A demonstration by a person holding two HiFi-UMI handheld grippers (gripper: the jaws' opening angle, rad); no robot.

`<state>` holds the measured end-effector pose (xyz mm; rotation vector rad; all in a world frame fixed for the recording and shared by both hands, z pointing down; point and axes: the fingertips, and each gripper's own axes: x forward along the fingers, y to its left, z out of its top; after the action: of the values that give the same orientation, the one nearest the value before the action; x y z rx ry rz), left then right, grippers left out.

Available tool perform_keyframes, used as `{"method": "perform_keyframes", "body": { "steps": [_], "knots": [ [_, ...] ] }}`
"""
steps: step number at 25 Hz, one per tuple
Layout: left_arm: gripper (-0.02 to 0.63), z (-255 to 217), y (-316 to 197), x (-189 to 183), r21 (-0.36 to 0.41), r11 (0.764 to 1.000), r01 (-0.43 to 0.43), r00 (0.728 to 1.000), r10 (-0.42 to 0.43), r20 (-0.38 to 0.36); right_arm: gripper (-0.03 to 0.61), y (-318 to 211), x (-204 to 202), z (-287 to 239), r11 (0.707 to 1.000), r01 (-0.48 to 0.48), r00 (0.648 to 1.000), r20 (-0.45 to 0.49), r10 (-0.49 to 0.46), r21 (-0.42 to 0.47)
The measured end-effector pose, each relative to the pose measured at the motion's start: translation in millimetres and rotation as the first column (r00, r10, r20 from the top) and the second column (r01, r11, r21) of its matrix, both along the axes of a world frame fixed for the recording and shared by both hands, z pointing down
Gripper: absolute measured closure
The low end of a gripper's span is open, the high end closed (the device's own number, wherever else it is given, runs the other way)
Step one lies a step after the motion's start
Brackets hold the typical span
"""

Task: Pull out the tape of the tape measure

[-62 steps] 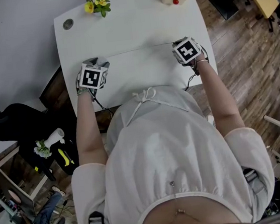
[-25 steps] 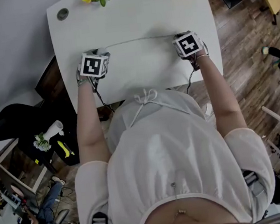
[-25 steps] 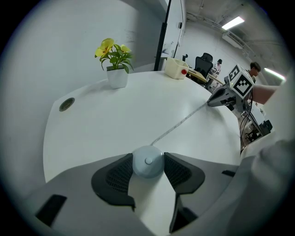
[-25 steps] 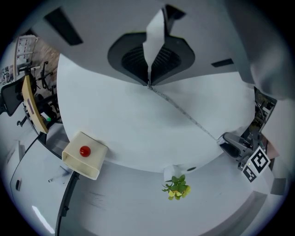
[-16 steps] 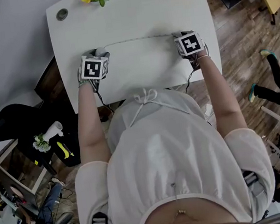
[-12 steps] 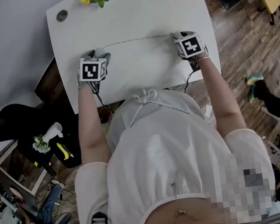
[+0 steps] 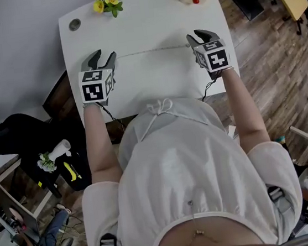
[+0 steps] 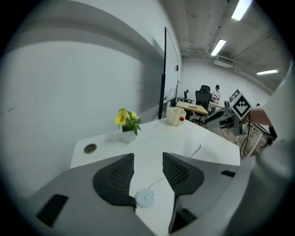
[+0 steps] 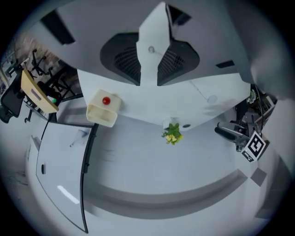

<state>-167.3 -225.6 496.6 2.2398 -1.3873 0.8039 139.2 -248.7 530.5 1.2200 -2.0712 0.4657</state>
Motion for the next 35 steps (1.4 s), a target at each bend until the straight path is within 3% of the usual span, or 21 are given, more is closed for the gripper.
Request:
{"method": "perform_keyframes", "body": {
  "steps": [6, 9, 15, 20, 35],
  "knots": [
    [0.512, -72.0, -9.7, 6.9, 0.216, 0.976, 0.020, 0.999, -0.010, -0.048, 0.533, -13.0, -14.3, -73.7, 0.973, 0.000, 0.996, 0.084, -0.020, 0.233],
    [0.559, -104.2, -10.1, 12.8, 0.325, 0.946, 0.007, 0.997, 0.020, -0.079, 0.571, -14.0, -20.9, -103.4, 0.949, 0.002, 0.993, 0.108, -0.038, 0.314],
    [0.584, -154.4, -3.5, 28.4, 0.474, 0.880, -0.025, 0.987, 0.096, -0.126, 0.571, -8.2, -28.4, -146.2, 0.898, 0.031, 0.985, 0.138, -0.101, 0.440],
    [0.592, -163.1, 3.2, 35.4, 0.504, 0.863, -0.035, 0.982, 0.123, -0.143, 0.574, -3.4, -25.2, -150.8, 0.887, 0.032, 0.984, 0.140, -0.108, 0.461],
    [0.594, -149.4, 8.1, 38.1, 0.472, 0.880, -0.059, 0.981, 0.138, -0.134, 0.577, 4.8, -32.9, -145.9, 0.894, 0.053, 0.978, 0.160, -0.137, 0.445]
  ]
}}
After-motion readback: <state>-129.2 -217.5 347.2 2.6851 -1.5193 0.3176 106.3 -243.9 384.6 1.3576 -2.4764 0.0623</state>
